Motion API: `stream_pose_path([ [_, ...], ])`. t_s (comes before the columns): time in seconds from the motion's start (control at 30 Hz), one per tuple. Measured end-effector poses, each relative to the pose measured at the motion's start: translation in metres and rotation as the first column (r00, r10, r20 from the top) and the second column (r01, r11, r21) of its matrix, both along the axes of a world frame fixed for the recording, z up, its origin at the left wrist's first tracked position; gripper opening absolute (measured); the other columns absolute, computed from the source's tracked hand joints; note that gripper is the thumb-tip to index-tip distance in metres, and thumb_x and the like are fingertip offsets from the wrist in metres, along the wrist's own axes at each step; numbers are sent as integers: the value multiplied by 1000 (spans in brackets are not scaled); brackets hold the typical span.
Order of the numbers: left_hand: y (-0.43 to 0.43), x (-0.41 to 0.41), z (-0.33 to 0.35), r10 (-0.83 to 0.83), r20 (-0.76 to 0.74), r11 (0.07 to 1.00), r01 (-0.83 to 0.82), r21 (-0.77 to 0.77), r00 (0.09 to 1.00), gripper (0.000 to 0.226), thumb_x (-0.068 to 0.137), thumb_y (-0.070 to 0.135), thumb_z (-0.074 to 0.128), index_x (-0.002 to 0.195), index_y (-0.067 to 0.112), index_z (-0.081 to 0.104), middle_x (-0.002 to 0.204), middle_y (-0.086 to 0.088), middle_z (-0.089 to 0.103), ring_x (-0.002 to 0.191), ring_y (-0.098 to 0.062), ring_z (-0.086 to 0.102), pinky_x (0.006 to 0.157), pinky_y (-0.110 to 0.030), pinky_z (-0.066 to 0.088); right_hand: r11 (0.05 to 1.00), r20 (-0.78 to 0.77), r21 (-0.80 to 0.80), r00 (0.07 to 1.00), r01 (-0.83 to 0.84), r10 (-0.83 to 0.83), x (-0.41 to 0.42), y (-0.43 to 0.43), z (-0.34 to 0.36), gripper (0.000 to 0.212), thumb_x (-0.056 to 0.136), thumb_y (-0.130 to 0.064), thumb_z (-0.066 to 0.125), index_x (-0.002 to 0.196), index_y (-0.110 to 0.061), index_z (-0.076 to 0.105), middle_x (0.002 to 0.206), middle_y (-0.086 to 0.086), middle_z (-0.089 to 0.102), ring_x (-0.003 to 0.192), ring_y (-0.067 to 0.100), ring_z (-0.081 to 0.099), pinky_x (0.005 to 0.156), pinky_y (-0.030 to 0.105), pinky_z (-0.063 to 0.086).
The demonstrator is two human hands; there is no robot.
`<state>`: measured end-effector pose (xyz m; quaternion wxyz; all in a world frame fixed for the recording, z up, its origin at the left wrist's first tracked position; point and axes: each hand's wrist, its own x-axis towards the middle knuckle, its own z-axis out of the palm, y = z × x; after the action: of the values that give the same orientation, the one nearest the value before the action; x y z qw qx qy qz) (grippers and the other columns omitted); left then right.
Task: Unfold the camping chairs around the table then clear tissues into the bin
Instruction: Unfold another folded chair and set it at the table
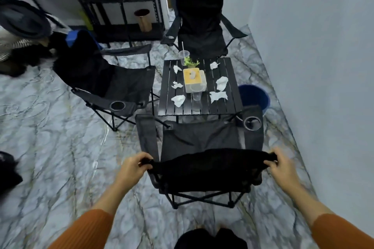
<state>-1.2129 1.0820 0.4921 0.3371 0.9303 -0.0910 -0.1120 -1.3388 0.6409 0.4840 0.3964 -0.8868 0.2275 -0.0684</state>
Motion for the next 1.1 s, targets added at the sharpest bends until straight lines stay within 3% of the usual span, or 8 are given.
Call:
stream_pose_path([
  [0.13,8,-32,-19,-145,-51,987,148,58,988,26,78,3,74,88,25,66,81,9,71,78,-9,68,77,-32,56,998,-102,-38,993,-58,54,-32,-3,-13,57,79,19,58,69,-34,38,65,-6,52,65,4,53,58,7,40],
  [0.23,14,-45,-27,-231,-75,959,240,153,970,22,84,8,69,104,19,70,97,10,70,90,-8,66,85,-28,54,982,-155,-90,976,-166,151,-44,-1,-15,54,78,15,62,70,-35,43,68,-12,57,68,-1,58,61,6,40],
  [0.33,19,-57,-30,-249,-93,939,264,222,964,19,86,11,67,102,22,70,98,13,69,90,-8,66,82,-26,54,960,-206,-111,951,-257,231,-58,-6,-23,44,79,9,66,74,-33,52,74,-7,64,70,2,59,60,14,43],
  [0.53,18,-76,-37,-151,2,960,147,238,988,22,81,-2,69,88,18,70,82,14,68,72,-7,64,64,-12,45,952,-215,-110,942,-286,258,-85,-9,-39,38,75,17,55,76,-21,56,73,2,62,68,17,58,60,36,47],
  [0.63,-6,-72,-44,-100,47,974,89,208,994,26,78,-7,66,87,17,69,84,3,73,75,-20,69,63,-30,54,966,-218,-112,954,-231,203,-81,-23,-35,34,73,20,54,81,-11,64,77,6,67,71,20,60,64,37,49],
  [0.73,-25,-68,-41,-75,60,978,62,197,995,25,78,-6,66,88,16,70,85,1,73,77,-23,69,67,-35,55,975,-196,-132,969,-179,151,-68,-35,-30,32,70,23,52,79,-5,64,76,14,66,71,30,60,63,42,48],
  [0.9,-30,-55,-39,-20,2,975,19,224,1000,23,82,-5,62,89,16,69,89,-1,72,81,-23,66,67,-31,49,972,-180,-150,971,-182,155,-44,-34,-29,38,72,21,51,72,-17,53,68,9,58,64,27,53,56,29,40],
  [1.1,-27,-43,-32,-36,21,951,27,309,999,24,81,-2,64,87,21,68,87,4,71,81,-22,66,63,-27,46,961,-199,-109,953,-255,230,-32,-41,-30,48,73,18,53,70,-30,51,71,1,60,70,24,58,65,40,48],
])
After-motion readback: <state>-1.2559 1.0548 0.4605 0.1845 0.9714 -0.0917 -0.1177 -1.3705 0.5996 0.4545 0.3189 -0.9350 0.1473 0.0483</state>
